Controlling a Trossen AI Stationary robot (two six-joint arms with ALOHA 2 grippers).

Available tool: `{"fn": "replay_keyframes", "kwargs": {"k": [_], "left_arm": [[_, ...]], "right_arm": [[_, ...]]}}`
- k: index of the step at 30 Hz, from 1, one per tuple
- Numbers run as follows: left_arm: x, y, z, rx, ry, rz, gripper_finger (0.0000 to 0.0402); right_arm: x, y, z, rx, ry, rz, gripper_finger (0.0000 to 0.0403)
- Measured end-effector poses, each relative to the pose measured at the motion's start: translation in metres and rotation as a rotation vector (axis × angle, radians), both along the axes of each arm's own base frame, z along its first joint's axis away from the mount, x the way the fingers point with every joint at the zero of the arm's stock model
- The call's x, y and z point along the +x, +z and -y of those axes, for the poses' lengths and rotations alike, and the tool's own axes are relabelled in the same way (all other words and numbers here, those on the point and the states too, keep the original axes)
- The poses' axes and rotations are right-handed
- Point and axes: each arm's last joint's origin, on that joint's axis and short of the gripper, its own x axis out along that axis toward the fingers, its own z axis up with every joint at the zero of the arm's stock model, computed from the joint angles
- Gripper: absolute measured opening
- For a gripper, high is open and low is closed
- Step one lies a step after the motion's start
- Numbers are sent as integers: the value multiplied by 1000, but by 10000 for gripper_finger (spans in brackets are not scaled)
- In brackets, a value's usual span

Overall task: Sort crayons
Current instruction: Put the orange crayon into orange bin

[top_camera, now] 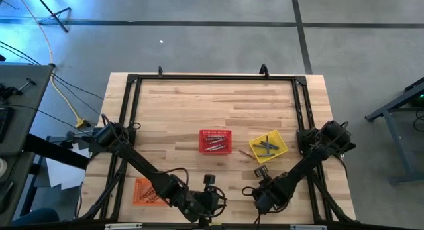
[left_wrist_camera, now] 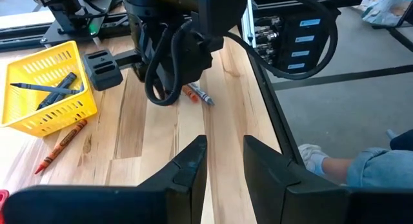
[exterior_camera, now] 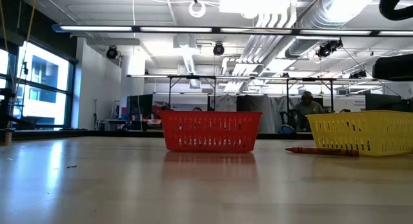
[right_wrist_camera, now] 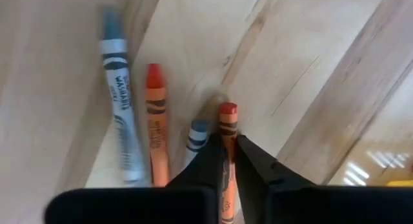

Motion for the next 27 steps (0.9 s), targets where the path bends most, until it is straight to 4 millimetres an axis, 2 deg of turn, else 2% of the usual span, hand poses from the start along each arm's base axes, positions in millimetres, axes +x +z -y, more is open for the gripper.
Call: {"fn": "replay_keyframes", "kwargs": {"k": [2, 6, 13, 18, 21, 27], "left_arm": [[0, 0, 0, 0, 0, 0, 86], [0, 0, 0, 0, 1, 0, 86], [0, 0, 0, 0, 1, 0, 86], [0, 0, -2, 23, 34, 7, 86], [-1, -3, -4, 48, 92, -6, 86], [-11, -14, -15, 43, 336, -55, 86]], "right_arm": [[1, 0, 0, 18, -6, -10, 9], [1, 0, 1, 13, -49, 2, 15], [3, 17, 11, -27, -177, 97, 5], [4, 50, 19, 25, -268, 257, 2], [3, 81, 24, 82, -347, 423, 1], [-11, 152, 27, 210, -531, 957, 2]]}}
